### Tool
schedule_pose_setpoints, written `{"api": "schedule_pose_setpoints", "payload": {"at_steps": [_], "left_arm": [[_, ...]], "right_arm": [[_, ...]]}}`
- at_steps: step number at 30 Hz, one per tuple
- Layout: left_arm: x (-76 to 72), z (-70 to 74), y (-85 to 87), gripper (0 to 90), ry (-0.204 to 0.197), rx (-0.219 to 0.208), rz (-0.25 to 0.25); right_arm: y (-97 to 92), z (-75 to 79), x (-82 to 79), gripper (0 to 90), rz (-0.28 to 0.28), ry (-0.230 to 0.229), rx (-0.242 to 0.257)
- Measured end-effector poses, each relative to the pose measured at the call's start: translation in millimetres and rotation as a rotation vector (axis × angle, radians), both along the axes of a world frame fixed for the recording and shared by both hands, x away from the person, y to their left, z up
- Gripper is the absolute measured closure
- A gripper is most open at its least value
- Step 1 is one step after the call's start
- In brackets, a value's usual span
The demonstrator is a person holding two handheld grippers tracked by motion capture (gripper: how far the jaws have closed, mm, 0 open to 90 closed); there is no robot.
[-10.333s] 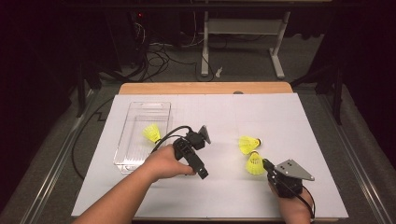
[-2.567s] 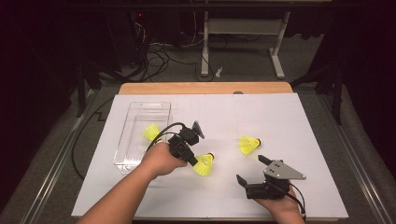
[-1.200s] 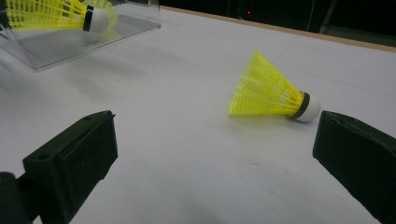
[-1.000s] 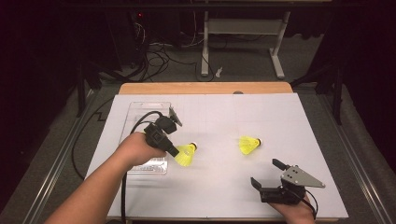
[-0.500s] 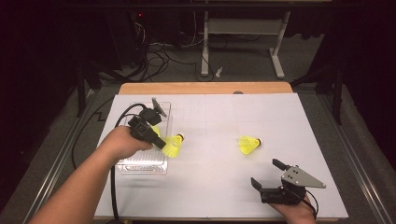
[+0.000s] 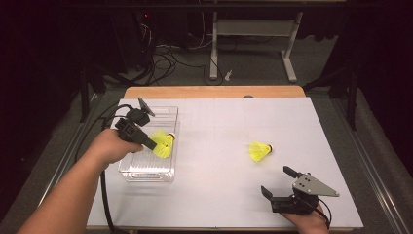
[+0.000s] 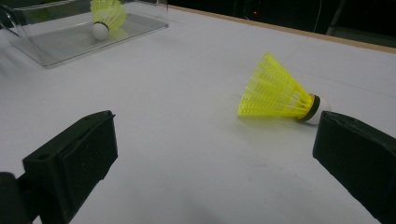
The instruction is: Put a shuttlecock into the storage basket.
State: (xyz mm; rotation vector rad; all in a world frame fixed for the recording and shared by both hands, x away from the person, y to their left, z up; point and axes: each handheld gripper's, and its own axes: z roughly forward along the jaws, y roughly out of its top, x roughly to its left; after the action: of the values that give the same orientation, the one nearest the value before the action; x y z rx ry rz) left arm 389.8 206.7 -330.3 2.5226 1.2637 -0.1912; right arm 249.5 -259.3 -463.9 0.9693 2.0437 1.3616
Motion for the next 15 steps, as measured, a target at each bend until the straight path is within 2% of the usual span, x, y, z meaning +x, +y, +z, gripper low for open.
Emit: {"api": "schedule_pose_setpoints", "payload": {"at_steps": [15], "left_arm": [[3.9, -7.5, 34.8, 89.1, 0.018, 0.011, 0.089]], "right_arm": [[0.5, 0.1, -0.1, 0.7, 0.004, 0.001, -0.001]]}}
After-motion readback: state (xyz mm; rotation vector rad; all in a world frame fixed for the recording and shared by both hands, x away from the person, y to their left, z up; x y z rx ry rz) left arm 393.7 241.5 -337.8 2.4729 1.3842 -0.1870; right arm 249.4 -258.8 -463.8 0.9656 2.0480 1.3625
